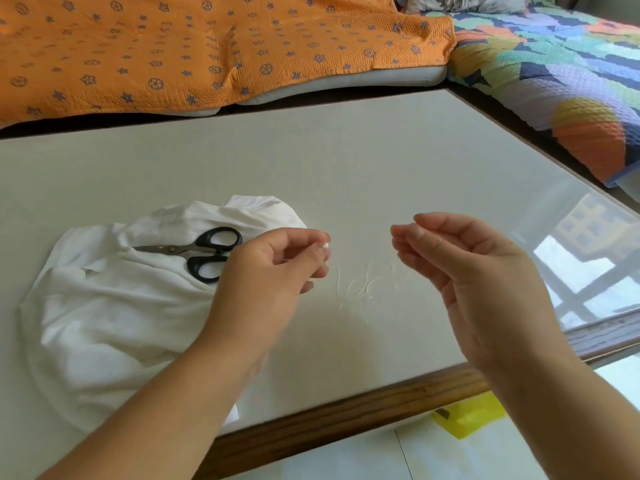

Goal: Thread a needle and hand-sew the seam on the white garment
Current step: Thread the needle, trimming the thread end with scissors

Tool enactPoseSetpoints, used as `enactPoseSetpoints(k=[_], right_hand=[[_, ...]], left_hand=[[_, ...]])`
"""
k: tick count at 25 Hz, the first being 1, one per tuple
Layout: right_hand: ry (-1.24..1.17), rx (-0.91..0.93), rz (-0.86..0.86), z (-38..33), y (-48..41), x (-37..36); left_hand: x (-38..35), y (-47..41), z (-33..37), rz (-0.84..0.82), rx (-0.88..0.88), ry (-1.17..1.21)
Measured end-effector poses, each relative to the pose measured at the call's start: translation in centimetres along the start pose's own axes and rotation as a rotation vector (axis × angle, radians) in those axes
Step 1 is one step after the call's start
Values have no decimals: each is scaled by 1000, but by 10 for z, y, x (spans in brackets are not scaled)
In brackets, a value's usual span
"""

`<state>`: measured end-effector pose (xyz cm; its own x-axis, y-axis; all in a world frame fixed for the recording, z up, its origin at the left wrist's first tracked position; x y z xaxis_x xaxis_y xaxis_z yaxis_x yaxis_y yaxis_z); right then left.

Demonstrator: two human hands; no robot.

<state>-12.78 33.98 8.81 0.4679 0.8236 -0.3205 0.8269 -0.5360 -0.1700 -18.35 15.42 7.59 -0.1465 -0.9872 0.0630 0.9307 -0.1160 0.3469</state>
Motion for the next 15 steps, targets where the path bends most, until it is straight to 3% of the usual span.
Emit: enactPoseSetpoints(k=[4,9,15], right_hand=[[93,-52,-32,14,-3,10],[204,30,-45,9,-7,20],[292,198,-63,-7,-10,37]], left_hand=[[7,-12,-8,78,-37,-292],[-3,-6,-16,3,-70,-614],[12,-14,-14,58,-44,-543]])
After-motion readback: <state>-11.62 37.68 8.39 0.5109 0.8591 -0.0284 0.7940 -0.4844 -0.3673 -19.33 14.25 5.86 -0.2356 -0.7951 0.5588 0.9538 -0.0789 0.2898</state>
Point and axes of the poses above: each hand's wrist, its own y-axis away from the middle knuckle, its own x-axis out of the back of the hand, z = x × y, the point moved 6 cm from there along -y, towards the middle knuckle, and after that the axes turned 15 degrees about x, right-handed, at the moved point
